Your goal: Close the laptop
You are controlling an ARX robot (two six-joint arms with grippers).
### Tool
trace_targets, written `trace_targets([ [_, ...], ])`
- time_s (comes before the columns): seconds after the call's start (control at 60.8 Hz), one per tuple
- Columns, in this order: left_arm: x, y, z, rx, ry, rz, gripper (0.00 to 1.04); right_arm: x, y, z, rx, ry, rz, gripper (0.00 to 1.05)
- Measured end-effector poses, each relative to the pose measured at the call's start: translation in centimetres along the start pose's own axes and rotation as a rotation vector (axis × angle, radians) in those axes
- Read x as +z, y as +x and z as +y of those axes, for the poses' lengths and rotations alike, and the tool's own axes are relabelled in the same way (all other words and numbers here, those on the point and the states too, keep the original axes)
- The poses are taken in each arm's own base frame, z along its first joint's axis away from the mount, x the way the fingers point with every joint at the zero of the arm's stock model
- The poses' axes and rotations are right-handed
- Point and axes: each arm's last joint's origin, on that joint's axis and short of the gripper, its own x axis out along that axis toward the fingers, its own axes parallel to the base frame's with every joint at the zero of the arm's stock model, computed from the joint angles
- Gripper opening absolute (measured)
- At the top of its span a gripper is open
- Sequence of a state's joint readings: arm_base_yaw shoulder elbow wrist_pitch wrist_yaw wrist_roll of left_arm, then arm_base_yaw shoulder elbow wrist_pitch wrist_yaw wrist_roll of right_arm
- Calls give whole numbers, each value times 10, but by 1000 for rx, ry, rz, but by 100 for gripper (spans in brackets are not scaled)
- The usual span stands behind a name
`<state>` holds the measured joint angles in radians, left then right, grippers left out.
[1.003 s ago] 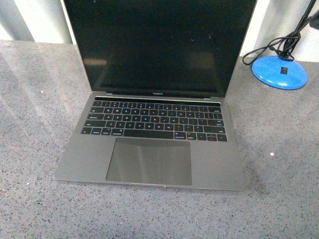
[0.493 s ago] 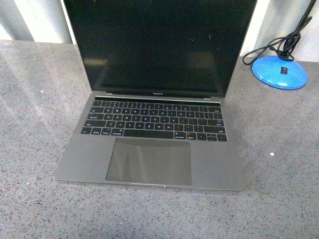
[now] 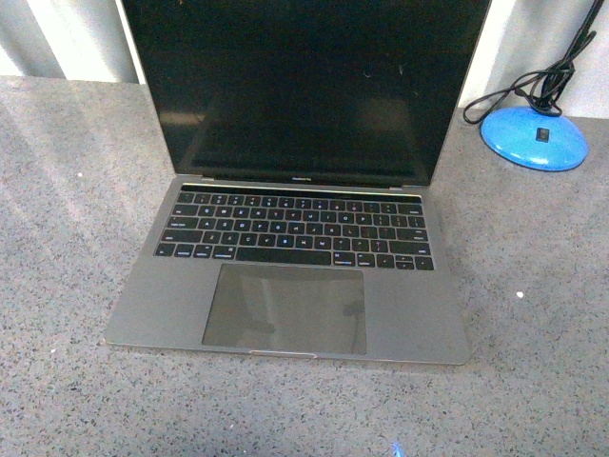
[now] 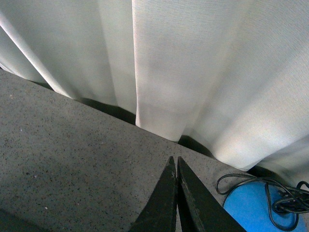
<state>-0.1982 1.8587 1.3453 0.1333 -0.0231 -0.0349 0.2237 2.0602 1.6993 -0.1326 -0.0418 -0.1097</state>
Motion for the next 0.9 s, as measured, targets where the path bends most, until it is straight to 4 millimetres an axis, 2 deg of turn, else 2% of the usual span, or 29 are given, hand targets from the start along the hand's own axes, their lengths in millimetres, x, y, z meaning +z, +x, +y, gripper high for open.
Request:
trace_targets([
  [0.247, -5, 1, -5, 12, -3, 84, 4, 0, 2, 13, -6, 34, -1, 1],
  [0.707, -15, 1, -11, -6, -34, 130, 4, -30, 9, 31, 16, 115, 74, 1],
  [0.905, -18, 0, -13, -11, -29, 157, 4, -35, 10, 38, 27, 122, 88, 1],
])
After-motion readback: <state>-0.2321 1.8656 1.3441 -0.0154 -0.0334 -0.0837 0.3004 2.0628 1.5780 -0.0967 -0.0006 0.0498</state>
